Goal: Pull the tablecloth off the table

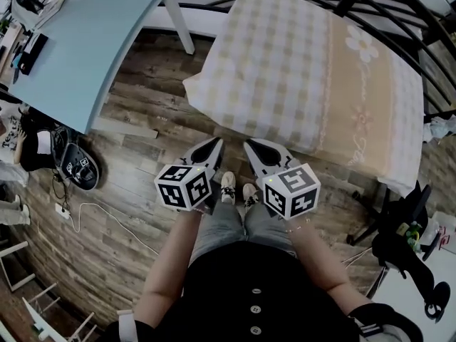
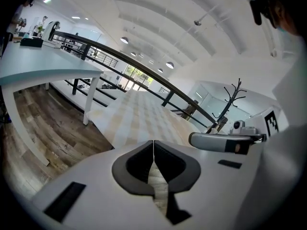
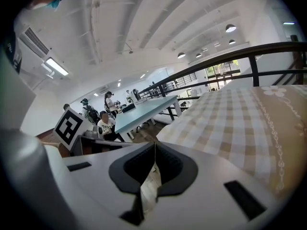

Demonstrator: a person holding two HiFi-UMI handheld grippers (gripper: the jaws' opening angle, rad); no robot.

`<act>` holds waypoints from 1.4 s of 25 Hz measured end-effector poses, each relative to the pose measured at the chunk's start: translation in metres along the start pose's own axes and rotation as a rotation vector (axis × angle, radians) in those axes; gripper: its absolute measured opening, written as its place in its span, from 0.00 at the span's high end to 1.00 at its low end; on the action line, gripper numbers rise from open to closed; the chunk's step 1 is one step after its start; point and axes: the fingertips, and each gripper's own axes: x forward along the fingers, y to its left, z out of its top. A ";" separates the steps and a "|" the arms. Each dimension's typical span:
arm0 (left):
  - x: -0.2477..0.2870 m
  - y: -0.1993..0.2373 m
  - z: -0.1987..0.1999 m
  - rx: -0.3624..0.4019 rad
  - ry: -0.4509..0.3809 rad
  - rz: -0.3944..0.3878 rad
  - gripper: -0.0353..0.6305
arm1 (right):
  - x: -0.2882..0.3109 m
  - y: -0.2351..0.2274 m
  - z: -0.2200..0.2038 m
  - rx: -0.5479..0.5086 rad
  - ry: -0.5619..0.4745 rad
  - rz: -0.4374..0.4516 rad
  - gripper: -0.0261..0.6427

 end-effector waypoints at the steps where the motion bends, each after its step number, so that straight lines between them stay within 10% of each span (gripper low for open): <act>1: 0.001 0.004 0.000 -0.005 0.002 -0.002 0.92 | 0.003 -0.002 -0.001 0.008 0.001 -0.006 0.92; 20: 0.047 0.063 -0.017 -0.051 0.100 -0.023 0.91 | 0.044 -0.024 -0.035 0.139 0.043 -0.053 0.92; 28: 0.072 0.079 -0.026 -0.152 0.115 -0.063 0.56 | 0.050 -0.037 -0.048 0.188 0.053 -0.090 0.92; 35: 0.091 0.092 -0.031 -0.241 0.116 -0.095 0.51 | 0.055 -0.040 -0.058 0.215 0.064 -0.100 0.92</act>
